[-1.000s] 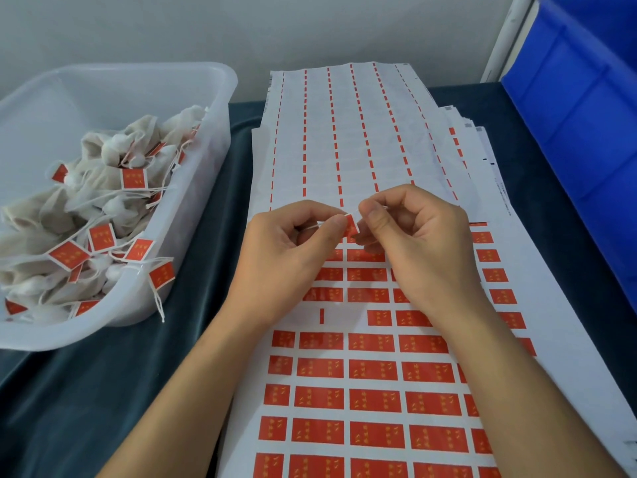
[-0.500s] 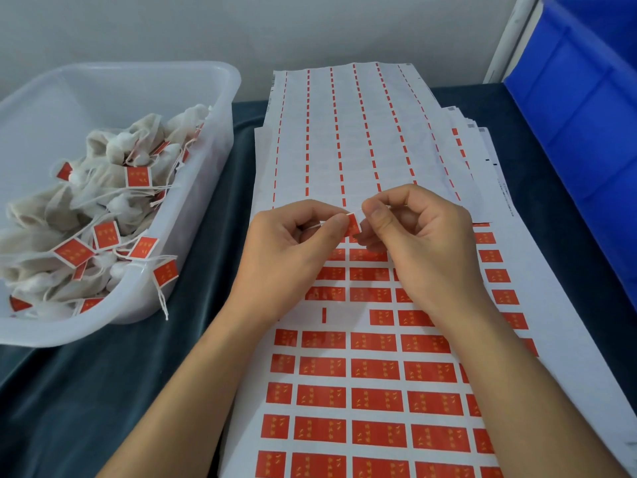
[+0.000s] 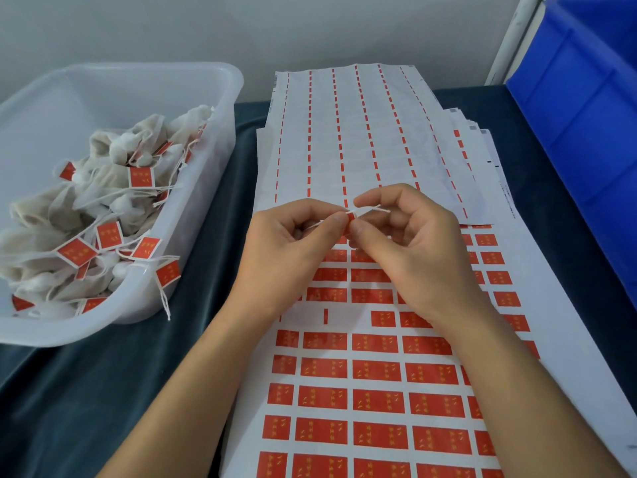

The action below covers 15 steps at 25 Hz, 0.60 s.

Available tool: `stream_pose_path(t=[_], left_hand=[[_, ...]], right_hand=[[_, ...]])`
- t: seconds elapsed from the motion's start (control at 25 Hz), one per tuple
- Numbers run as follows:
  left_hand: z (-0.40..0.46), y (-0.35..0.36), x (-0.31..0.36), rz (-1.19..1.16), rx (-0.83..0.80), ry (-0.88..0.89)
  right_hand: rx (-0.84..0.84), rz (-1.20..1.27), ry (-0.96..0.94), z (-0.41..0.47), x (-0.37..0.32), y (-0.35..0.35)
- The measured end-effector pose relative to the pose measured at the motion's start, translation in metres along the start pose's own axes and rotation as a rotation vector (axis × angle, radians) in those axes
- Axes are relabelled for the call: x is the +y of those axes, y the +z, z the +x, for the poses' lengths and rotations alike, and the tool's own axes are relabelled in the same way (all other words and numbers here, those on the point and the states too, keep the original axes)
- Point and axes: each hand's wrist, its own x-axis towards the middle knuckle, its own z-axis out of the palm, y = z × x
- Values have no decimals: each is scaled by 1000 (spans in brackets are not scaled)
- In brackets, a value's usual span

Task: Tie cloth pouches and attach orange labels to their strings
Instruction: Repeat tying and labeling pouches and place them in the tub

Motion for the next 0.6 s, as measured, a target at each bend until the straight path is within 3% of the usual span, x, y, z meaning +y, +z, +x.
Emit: stream_pose_path(t=[0.6], left_hand=[[2,1,-9,2,40,-20]], right_hand=[[-54,-16,-28,-1,4,2]])
